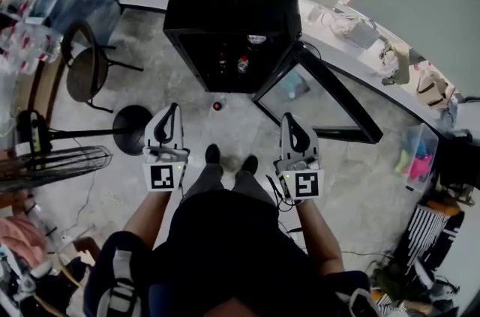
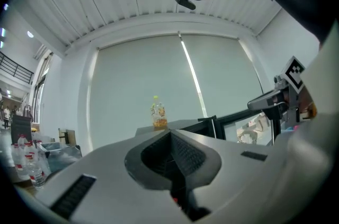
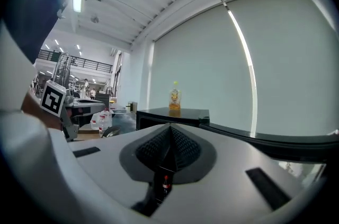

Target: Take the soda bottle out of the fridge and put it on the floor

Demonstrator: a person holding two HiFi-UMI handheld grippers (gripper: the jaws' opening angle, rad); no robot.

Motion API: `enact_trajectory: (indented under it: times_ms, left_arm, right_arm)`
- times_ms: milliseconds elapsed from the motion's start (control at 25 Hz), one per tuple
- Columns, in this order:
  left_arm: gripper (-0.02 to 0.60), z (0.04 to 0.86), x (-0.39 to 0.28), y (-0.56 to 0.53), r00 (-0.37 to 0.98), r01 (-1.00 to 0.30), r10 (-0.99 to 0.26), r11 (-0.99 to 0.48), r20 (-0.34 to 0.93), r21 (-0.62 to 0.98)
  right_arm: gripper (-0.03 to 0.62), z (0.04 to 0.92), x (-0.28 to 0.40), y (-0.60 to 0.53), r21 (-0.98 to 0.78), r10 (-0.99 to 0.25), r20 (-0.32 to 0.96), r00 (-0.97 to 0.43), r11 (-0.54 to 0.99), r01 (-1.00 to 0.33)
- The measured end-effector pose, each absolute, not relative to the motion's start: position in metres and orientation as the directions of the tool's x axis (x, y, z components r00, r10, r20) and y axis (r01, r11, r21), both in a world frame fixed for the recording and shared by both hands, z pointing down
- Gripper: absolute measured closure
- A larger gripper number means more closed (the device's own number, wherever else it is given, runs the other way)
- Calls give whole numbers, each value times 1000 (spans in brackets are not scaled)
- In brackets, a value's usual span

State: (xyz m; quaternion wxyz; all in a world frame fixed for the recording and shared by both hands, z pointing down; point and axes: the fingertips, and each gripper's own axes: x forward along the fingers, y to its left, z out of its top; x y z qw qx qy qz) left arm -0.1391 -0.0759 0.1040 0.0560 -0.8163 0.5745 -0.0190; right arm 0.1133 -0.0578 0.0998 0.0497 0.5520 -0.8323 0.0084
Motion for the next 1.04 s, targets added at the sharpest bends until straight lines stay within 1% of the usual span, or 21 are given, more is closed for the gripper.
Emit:
enact_trajectory:
  times_ms: [400, 760, 920, 1040]
  left_arm:
    - [558, 84, -145, -56, 301, -949, -952, -294, -49, -109]
    - [558, 75, -149, -45, 282, -954, -958, -275, -50, -121]
    - [558, 76, -147, -47, 279, -955, -959, -272, -47, -119]
    - [558, 74, -152, -42, 271, -957, -961, -264, -48, -116]
  right_arm:
    - [576, 70, 122, -40, 35, -933, 65, -355, 357, -933]
    - [576, 69, 127, -32, 76, -936, 94, -340, 348, -935]
    - [576, 75, 129, -34, 89, -933, 127, -336, 348, -933]
    - [576, 71, 127, -31, 90, -939, 108, -327, 337, -937]
